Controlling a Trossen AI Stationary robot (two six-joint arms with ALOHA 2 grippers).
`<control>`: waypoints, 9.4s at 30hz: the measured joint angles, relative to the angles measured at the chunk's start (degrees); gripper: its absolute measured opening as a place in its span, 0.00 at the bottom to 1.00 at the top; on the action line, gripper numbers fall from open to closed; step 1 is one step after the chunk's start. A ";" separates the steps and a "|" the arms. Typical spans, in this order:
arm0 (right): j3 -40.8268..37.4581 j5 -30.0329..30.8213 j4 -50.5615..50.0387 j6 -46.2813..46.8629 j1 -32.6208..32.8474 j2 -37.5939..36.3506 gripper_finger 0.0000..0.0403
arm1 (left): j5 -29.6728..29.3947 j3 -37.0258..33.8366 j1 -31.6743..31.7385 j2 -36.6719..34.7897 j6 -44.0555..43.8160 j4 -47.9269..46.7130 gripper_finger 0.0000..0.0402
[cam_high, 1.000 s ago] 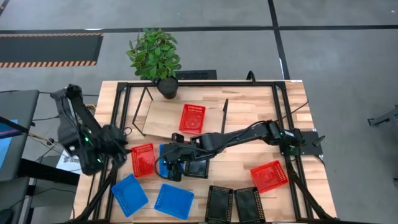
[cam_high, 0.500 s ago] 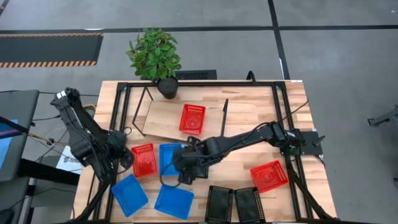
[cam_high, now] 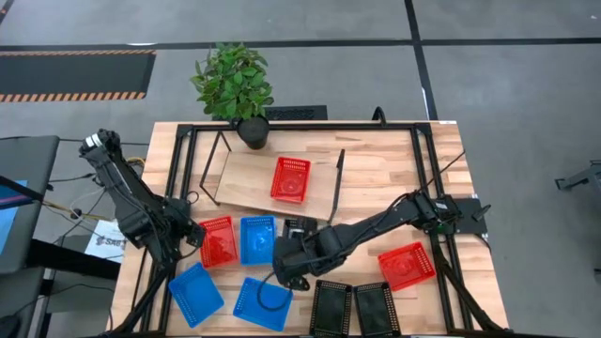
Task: Stack baskets on shelf by color
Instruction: Stack the left red basket on top of the other red basket on the shelf
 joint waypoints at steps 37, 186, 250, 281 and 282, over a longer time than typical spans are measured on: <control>0.00 3.46 1.33 1.16 5.72 0.02 0.36 | 3.93 -0.74 3.06 22.44 -4.78 14.08 0.40; -0.46 10.26 -9.52 24.21 -27.47 -12.00 0.02 | -52.75 21.42 5.75 22.03 20.19 -4.53 0.66; -48.19 -8.82 42.79 43.68 -32.61 -26.75 0.05 | -52.74 21.44 -0.60 6.66 34.71 -7.90 0.66; -48.63 -8.28 38.90 44.70 -32.59 -26.16 0.05 | -52.79 21.44 -0.60 6.64 34.71 -9.27 0.66; -48.63 -7.95 38.74 44.68 -32.59 -26.14 0.05 | -52.79 21.44 -0.60 6.65 34.71 -9.27 0.66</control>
